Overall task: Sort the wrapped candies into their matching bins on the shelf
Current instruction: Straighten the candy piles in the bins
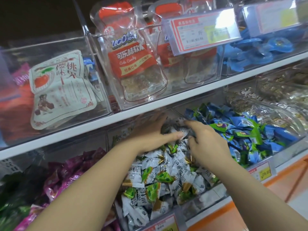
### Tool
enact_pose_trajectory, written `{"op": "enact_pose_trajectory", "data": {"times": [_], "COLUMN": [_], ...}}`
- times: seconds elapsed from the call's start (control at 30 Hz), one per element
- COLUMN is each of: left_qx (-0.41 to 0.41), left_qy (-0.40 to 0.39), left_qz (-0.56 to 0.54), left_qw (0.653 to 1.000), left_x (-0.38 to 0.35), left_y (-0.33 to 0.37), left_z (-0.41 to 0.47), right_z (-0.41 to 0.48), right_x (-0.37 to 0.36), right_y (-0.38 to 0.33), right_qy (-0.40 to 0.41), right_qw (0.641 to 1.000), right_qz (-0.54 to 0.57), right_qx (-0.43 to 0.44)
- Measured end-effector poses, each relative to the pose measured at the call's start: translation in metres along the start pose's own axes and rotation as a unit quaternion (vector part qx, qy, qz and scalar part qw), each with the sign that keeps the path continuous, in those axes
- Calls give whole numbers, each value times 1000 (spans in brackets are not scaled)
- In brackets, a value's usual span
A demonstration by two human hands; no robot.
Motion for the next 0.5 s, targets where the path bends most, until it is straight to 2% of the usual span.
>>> {"op": "enact_pose_trajectory", "data": {"times": [0.1,0.2,0.37,0.5], "left_qx": [-34,-7,6,7], "left_qy": [-11,-53,-43,-58], "left_qz": [39,72,84,56], "left_qw": [999,996,996,997], "left_x": [-1,-8,-19,-15], "left_y": [-5,-10,-13,-13], "left_z": [-21,-38,-29,-28], "right_z": [-1,7,41,42], "right_x": [1,-1,-17,-17], "right_y": [-4,-8,-14,-12], "right_qy": [-22,-62,-147,-118], "right_qw": [999,994,981,987], "right_qz": [-32,-92,-128,-107], "right_qx": [0,19,17,21]}}
Point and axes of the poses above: each hand's wrist, its own z-axis towards the middle knuckle, its own x-axis out of the back of the hand, y = z × x, the point moved 1 cm from there along z, towards the middle knuckle, and after that the axes turned 1 degree about -y, right-handed, at the moved point
